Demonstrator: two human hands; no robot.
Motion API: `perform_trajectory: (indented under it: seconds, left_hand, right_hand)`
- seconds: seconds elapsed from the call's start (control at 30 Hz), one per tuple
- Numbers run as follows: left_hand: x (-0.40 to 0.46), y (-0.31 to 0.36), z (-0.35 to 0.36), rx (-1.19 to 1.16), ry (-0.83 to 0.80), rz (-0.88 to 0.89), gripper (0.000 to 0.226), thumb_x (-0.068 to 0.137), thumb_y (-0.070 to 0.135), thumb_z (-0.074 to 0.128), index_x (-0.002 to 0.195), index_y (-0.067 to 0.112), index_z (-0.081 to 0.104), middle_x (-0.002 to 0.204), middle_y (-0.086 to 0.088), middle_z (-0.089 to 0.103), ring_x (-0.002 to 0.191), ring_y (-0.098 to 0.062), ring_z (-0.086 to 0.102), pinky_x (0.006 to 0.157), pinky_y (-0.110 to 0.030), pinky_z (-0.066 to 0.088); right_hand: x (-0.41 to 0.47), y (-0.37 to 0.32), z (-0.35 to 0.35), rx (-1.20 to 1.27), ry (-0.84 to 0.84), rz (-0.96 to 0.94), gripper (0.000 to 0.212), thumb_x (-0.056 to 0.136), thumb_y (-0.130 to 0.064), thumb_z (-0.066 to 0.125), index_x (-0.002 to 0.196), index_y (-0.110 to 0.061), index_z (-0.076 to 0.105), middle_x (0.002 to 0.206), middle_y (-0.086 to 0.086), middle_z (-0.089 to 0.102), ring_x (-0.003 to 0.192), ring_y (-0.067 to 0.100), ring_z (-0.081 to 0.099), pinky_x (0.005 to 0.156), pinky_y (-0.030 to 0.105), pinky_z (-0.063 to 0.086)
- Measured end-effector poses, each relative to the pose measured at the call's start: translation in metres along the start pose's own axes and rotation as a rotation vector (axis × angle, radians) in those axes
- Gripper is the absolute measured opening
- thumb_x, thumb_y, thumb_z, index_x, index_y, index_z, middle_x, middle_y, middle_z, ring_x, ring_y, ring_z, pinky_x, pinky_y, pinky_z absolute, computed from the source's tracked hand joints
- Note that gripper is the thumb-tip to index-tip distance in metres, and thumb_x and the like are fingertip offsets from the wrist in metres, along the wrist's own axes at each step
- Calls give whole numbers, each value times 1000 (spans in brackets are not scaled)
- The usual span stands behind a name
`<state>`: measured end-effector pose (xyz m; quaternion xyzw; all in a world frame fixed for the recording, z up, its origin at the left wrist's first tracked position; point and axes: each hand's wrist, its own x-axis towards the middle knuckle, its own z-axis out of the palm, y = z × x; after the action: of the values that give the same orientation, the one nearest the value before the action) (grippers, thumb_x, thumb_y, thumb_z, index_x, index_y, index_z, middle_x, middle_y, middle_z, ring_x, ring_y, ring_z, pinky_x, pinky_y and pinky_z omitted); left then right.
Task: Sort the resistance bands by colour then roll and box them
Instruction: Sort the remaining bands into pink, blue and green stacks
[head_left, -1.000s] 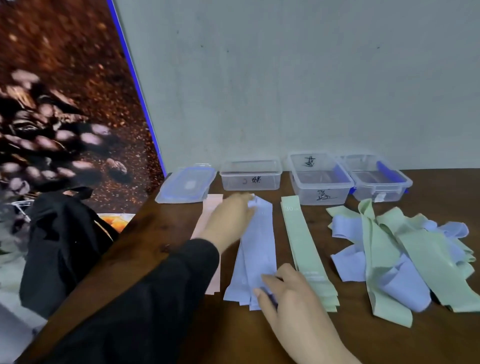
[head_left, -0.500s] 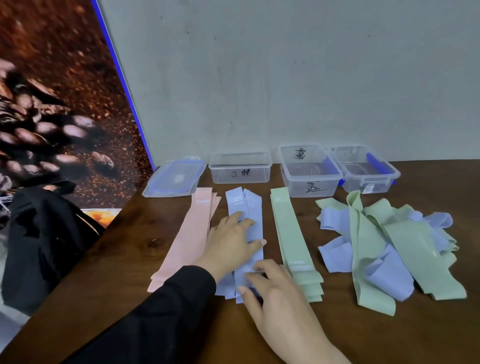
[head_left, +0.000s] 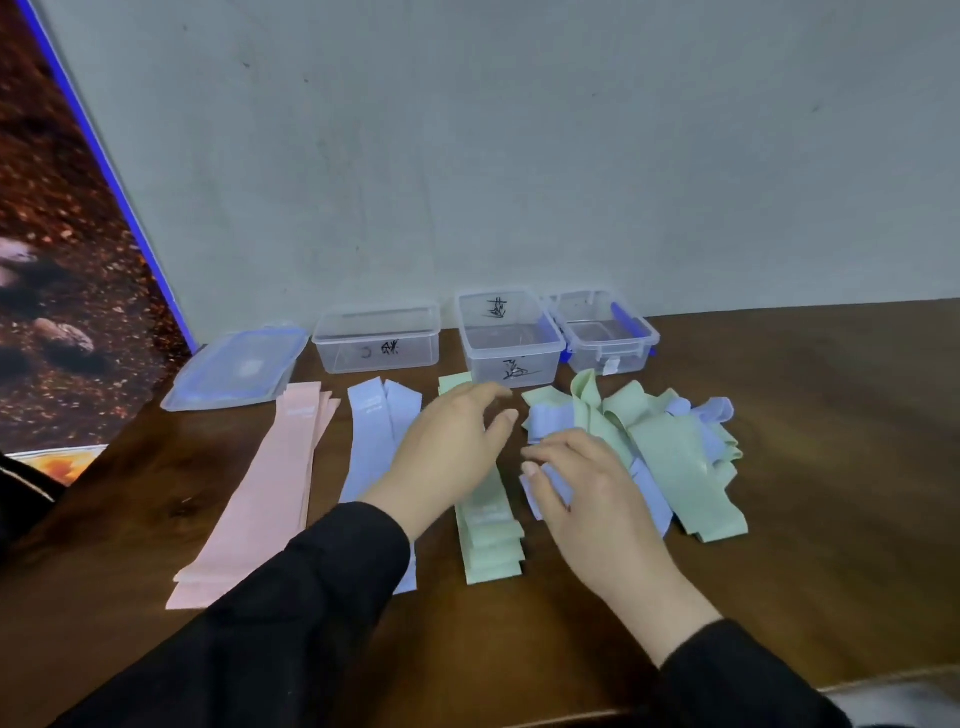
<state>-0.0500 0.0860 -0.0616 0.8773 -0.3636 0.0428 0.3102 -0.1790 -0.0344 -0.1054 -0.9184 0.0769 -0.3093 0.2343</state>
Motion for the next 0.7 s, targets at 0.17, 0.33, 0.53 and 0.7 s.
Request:
perform_trajectory:
  seconds: [0.17, 0.33, 0.53, 0.7]
  left_hand:
    - [5, 36, 24, -74, -60, 57, 33, 101, 37, 49, 131, 28, 60, 113, 7, 65, 105, -14, 60, 90, -37, 52]
    - [2, 52, 39, -80, -92, 84, 34, 102, 39, 49, 131, 27, 60, 114, 7, 65, 107, -14, 58, 91, -36, 52]
    - [-1, 50, 38, -54, -100, 77, 33, 102, 38, 49, 130, 26, 61, 116, 5, 65, 104, -13, 59, 87, -32, 52]
    - [-5, 50, 40, -45, -131, 103, 32, 102, 37, 50, 128, 24, 63, 115, 5, 65, 103, -12, 60, 88, -33, 52]
  right_hand:
    - [8, 63, -39, -185, -14, 273, 32, 94, -17, 68, 125, -16, 68, 120, 4, 63, 108, 27, 59, 87, 37, 49]
    - [-5, 92, -65, -231, -123, 380, 31, 96, -29, 64, 126, -23, 66, 112, -8, 59, 101, 13, 55, 81, 29, 47]
    - [-9, 91, -64, -154, -204, 195, 25, 92, -37, 69, 116, -32, 68, 115, -19, 55, 110, 10, 53, 93, 34, 40]
    - [-2, 106, -66, -357, -235, 472, 57, 90, -27, 63, 144, -30, 47, 139, -4, 47, 126, 25, 41, 93, 40, 38]
